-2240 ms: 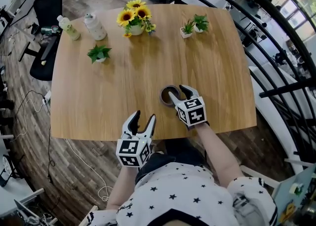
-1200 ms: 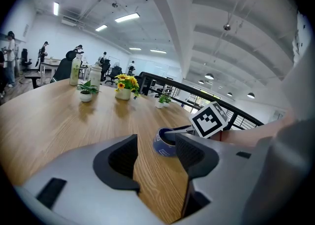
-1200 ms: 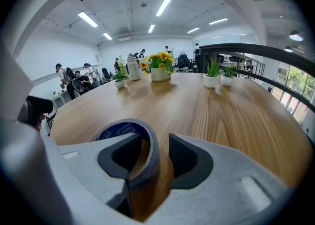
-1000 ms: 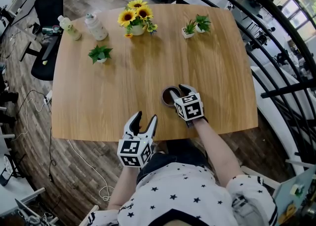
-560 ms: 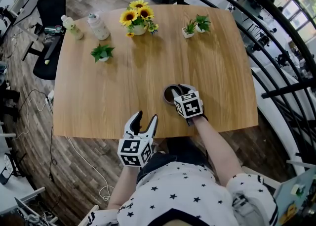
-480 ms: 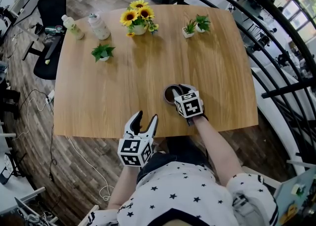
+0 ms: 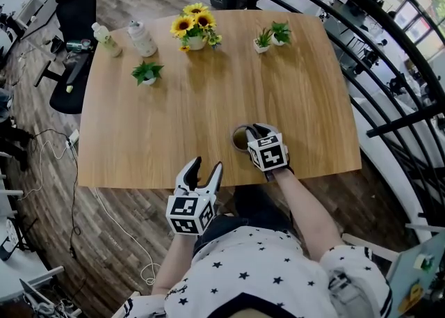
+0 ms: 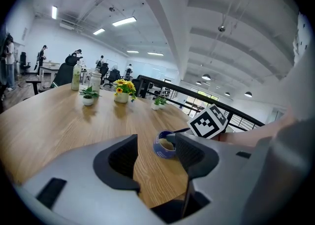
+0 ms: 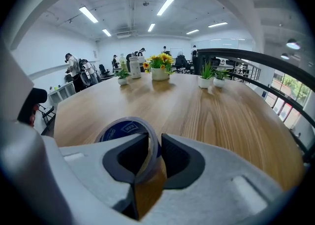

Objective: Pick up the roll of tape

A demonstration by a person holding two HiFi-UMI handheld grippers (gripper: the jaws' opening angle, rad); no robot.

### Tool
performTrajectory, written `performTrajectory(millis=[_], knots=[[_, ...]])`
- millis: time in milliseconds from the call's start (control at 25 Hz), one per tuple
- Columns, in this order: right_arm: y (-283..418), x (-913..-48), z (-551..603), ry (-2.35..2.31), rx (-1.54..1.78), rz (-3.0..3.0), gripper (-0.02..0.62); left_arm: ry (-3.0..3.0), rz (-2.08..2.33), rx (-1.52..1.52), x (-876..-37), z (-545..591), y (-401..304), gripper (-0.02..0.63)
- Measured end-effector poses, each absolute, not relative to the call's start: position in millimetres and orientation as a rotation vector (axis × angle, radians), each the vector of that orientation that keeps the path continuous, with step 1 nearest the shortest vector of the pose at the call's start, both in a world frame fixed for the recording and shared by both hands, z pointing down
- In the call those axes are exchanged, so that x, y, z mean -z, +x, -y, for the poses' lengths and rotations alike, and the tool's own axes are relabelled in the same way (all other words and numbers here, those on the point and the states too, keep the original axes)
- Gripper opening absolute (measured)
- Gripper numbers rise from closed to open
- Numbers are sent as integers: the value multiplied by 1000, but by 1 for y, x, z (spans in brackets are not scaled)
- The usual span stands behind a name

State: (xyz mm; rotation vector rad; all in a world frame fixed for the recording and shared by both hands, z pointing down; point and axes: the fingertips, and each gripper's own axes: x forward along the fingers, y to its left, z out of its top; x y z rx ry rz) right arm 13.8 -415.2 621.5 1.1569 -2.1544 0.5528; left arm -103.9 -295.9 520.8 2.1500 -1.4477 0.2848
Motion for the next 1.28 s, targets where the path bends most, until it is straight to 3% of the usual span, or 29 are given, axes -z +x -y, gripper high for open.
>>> performTrajectory(millis=[1280], knots=[[16,-530,308,1295,-455,2292,80,2239,1485,-190,-478,219,-110,219]])
